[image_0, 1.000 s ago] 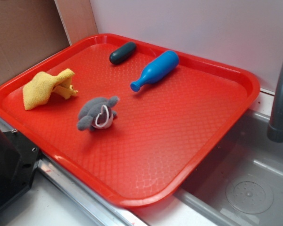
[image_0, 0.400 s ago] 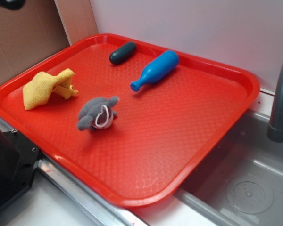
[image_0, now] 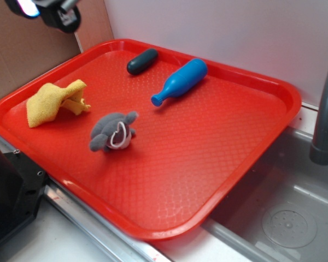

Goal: Grab the blue bottle.

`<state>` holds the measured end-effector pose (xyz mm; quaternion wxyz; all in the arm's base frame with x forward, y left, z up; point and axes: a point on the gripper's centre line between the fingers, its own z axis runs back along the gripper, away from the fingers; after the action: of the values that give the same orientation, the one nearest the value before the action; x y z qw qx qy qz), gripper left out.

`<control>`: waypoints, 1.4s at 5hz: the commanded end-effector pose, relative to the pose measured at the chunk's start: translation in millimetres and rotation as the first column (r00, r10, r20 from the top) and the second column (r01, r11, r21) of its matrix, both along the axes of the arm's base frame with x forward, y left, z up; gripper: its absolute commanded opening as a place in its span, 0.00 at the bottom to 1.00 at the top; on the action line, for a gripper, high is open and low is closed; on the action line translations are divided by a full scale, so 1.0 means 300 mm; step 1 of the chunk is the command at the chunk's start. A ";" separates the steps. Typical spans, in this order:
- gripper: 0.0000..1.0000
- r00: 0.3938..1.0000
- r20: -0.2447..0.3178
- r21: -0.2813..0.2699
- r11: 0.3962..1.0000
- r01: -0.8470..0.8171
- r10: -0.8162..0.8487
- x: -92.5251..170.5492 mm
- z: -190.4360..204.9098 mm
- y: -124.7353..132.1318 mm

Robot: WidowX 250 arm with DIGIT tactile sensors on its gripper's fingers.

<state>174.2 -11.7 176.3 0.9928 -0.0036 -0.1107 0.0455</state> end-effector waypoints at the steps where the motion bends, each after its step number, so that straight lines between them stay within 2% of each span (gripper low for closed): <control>1: 1.00 0.991 0.085 0.001 0.994 -0.109 0.108 0.158 -0.095 0.017; 3: 1.00 0.988 0.048 -0.016 0.989 -0.146 0.147 0.285 -0.244 0.015; 5: 1.00 0.997 0.013 -0.004 0.997 -0.082 0.082 0.410 -0.366 0.000; 7: 1.00 1.000 -0.011 -0.040 0.999 0.012 -0.013 0.485 -0.434 -0.018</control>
<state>306.8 -20.0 31.3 0.9961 -0.0198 -0.0761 0.0402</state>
